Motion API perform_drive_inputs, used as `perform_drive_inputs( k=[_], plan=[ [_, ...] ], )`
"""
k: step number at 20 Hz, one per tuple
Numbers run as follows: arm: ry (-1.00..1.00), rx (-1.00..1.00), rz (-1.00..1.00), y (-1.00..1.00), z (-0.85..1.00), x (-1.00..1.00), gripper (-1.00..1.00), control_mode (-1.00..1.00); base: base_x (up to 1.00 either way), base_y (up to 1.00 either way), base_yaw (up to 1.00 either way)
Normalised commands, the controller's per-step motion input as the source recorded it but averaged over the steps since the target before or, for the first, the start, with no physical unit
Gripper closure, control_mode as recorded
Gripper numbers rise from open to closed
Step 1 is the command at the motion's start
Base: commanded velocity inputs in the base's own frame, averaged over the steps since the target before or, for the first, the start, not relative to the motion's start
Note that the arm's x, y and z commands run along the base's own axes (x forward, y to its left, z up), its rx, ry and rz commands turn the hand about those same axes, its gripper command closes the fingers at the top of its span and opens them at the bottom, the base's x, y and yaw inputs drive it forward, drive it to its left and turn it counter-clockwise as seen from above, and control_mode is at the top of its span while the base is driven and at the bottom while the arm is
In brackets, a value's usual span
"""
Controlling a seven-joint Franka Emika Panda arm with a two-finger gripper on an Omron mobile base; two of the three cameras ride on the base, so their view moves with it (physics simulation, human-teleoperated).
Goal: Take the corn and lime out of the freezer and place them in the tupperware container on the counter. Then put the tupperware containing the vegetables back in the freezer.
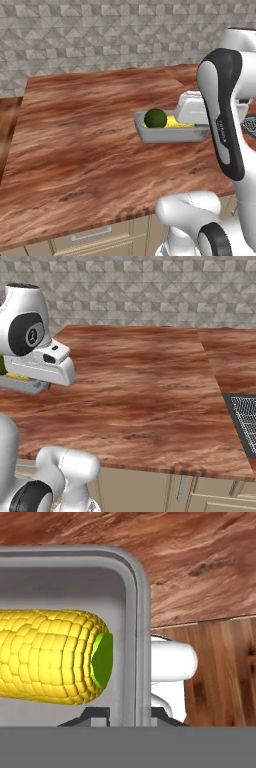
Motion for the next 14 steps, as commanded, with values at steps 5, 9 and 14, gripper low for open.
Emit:
perform_drive_inputs(
  k=[5,9,14],
  plan=[
    [0.03,0.0,-0.03,0.02,0.0,-0.2,1.0,1.0,-0.29,0.07,-0.01],
    [0.0,0.0,0.0,0.0,0.0,0.0,1.0,1.0,-0.84,0.84,0.0],
    [0.0,0.0,0.0,0.0,0.0,0.0,1.0,1.0,-0.63,1.0,0.0]
  ],
)
